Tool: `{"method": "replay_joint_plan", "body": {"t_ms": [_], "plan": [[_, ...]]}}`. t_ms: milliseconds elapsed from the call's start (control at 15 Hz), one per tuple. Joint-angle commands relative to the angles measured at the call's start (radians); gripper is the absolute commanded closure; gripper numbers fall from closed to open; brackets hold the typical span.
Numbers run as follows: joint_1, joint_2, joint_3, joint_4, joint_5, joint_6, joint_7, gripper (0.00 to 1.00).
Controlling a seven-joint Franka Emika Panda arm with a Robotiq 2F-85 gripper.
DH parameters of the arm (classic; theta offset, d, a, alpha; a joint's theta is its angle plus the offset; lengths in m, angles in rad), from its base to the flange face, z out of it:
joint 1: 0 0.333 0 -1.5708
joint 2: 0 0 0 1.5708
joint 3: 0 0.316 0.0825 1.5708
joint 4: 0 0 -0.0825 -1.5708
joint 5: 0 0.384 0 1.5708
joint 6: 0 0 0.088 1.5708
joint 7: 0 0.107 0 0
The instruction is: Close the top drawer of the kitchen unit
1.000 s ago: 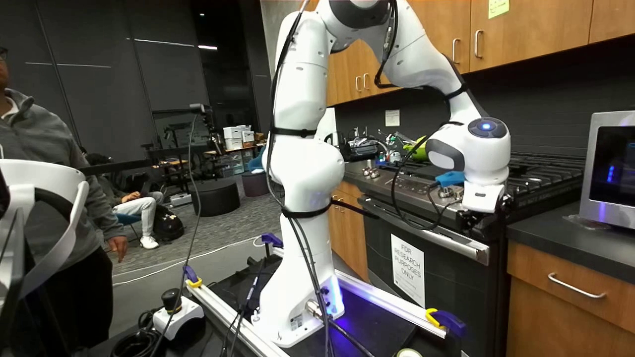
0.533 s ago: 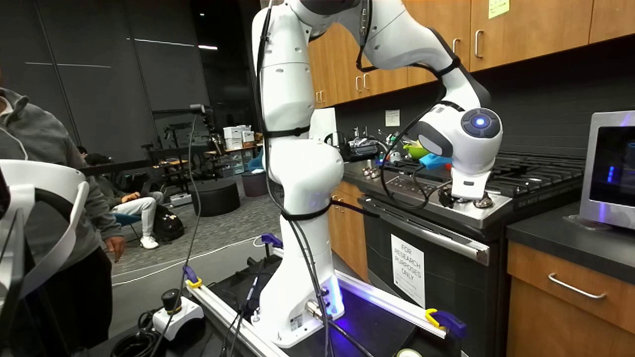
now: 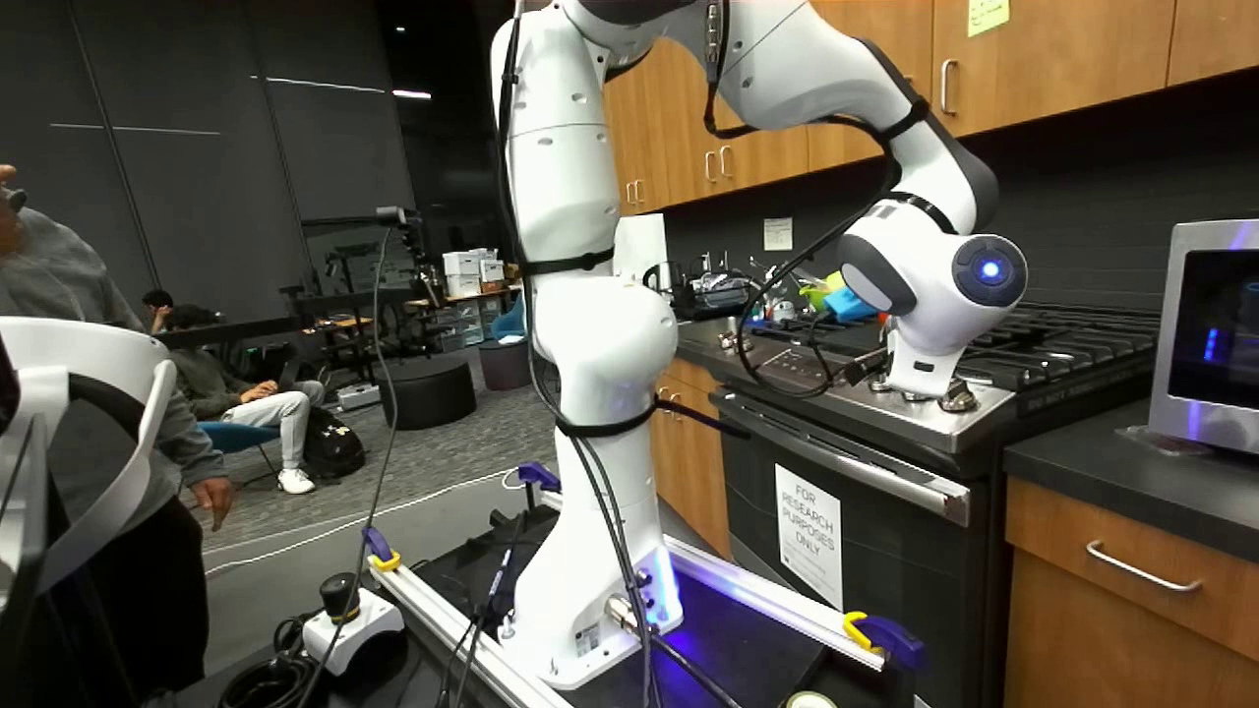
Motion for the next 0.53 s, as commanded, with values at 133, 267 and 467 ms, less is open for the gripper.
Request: {"method": "replay_joint_plan", "body": {"t_ms": [133,267,467], "plan": [[0.001,0.009,0.015,0.005,-0.174,-0.068,0.037,0.00],[0.003,0.018,0.016,0.008,-0.229,-0.084,0.049,0.00],[0.003,0.024,0.016,0.012,-0.240,-0.087,0.050,0.00]]}}
